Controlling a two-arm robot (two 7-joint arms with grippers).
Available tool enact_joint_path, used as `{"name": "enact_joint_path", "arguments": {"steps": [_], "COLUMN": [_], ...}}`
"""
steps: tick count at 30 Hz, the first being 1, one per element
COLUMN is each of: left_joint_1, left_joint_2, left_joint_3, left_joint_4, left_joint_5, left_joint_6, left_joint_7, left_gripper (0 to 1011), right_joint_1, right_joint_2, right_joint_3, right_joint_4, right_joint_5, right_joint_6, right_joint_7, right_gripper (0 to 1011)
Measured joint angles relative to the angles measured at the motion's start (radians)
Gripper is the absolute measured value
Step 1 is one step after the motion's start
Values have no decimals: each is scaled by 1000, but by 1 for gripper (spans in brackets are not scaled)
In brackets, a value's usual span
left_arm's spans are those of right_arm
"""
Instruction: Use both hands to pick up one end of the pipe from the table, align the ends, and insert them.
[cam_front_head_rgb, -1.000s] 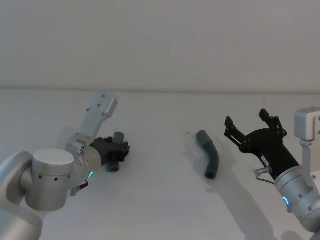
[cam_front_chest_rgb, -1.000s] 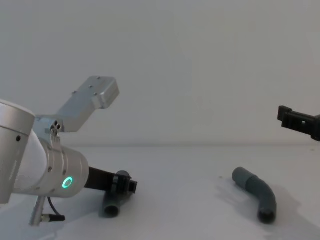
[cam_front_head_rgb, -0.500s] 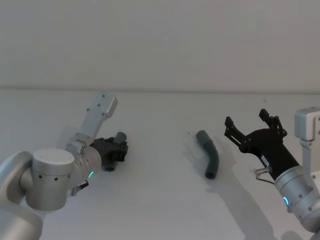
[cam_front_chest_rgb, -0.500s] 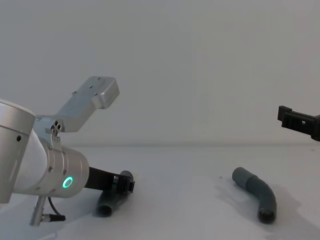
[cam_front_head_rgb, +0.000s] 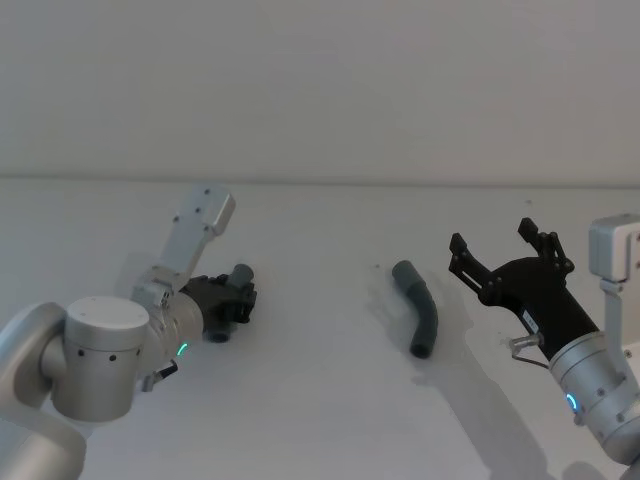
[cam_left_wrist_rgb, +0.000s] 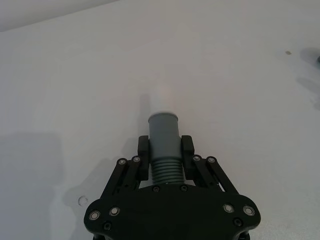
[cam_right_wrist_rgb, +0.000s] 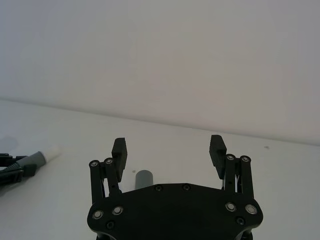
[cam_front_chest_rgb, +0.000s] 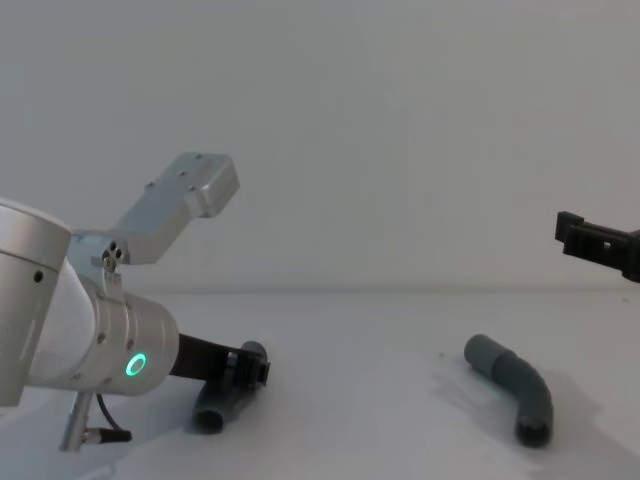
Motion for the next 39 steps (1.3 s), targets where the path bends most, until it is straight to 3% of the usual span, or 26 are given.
{"name": "enact_joint_path", "arguments": {"steps": [18, 24, 25, 39], "left_joint_1": [0, 0, 0, 0], "left_joint_2": [0, 0, 0, 0], "left_joint_3": [0, 0, 0, 0], "left_joint_4": [0, 0, 0, 0], "left_joint_5": [0, 0, 0, 0], "left_joint_6": [0, 0, 0, 0], "left_joint_7": [0, 0, 0, 0], "left_gripper": [361, 361, 361, 361], "right_joint_1": [4, 11, 16, 51], "right_joint_2": [5, 13, 17, 23], "right_joint_3": [-4, -11, -15, -44], "right_joint_4": [0, -8, -13, -38], "right_joint_5": [-1, 2, 6, 30], "right_joint_6": [28, 86, 119, 331], "right_joint_7": [10, 28, 35, 67], "right_gripper": [1000, 1000, 1000, 1000]}}
